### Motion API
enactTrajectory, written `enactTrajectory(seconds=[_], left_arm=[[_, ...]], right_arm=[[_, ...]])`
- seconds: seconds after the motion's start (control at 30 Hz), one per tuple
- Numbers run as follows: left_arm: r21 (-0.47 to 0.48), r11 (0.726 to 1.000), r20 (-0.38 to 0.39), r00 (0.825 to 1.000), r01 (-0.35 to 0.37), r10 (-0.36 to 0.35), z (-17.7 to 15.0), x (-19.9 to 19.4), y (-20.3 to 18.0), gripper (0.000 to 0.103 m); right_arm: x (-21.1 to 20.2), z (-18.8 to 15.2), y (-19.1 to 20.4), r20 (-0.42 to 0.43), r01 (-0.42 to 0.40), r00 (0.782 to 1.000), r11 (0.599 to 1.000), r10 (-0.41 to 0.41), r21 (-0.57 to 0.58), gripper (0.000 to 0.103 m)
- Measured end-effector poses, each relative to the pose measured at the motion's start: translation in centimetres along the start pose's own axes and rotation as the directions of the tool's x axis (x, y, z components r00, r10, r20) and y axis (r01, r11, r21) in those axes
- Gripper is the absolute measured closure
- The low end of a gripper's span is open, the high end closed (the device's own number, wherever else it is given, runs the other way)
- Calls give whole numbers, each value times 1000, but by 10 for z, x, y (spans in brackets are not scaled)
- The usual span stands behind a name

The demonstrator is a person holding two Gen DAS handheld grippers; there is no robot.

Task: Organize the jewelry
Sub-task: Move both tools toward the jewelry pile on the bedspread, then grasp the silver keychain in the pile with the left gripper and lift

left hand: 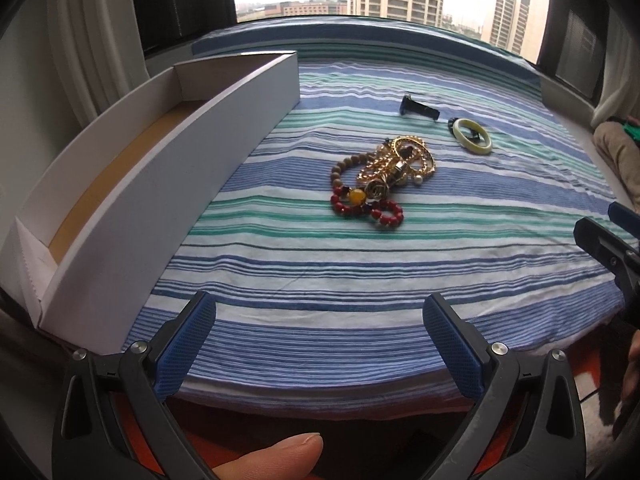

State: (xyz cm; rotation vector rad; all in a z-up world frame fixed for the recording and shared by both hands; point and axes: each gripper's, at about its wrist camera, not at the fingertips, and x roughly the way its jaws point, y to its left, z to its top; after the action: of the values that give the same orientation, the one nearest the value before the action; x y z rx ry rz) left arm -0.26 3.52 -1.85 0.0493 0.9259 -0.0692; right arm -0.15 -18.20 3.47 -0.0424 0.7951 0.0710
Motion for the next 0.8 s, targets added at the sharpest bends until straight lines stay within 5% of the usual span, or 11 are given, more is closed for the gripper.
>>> enactTrajectory(seconds=[0.8], left_arm=[[53, 994, -70, 993, 97, -93, -9, 26, -9, 0]], right_arm=[[18, 4, -9, -14, -60, 998, 998, 60, 14, 3]])
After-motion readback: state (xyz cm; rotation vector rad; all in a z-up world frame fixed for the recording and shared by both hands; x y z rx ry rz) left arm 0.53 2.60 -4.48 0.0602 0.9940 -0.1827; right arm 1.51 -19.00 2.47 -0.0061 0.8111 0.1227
